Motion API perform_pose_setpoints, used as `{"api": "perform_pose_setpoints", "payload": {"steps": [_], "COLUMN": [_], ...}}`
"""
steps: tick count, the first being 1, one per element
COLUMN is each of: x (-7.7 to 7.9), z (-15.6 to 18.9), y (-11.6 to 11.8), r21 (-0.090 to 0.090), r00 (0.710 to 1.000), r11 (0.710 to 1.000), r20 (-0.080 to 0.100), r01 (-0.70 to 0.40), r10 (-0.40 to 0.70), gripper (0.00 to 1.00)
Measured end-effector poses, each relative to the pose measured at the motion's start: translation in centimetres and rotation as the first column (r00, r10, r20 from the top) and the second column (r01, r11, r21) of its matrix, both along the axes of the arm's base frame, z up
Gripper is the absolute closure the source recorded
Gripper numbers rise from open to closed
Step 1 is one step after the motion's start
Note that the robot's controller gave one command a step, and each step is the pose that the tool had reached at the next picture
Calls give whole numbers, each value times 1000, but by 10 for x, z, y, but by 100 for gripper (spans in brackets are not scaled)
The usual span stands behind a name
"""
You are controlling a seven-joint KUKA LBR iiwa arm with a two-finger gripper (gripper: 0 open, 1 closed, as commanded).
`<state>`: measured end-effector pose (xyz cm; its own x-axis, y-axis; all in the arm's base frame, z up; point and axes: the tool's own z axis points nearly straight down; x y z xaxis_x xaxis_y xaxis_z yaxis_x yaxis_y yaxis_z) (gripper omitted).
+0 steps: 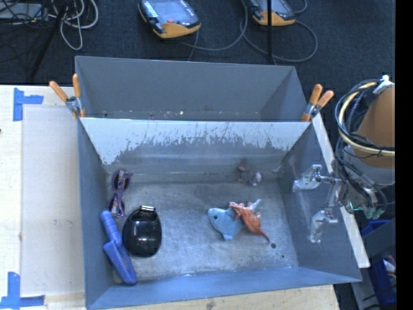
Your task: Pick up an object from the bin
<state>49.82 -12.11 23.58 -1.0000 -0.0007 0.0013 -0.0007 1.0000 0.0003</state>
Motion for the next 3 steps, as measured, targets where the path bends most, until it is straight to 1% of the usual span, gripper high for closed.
{"api": "perform_pose_setpoints", "payload": {"steps": [1,2,3], "x": [9,12,35], "z": [-35,-101,-162], "y": [-1,-9,0], "r21": [-1,-1,0], "r00": [997,993,999], "r11": [997,993,999], "r20": [6,5,2], "r01": [-72,-120,-44], "r10": [72,120,44], "gripper": [0,0,0]}}
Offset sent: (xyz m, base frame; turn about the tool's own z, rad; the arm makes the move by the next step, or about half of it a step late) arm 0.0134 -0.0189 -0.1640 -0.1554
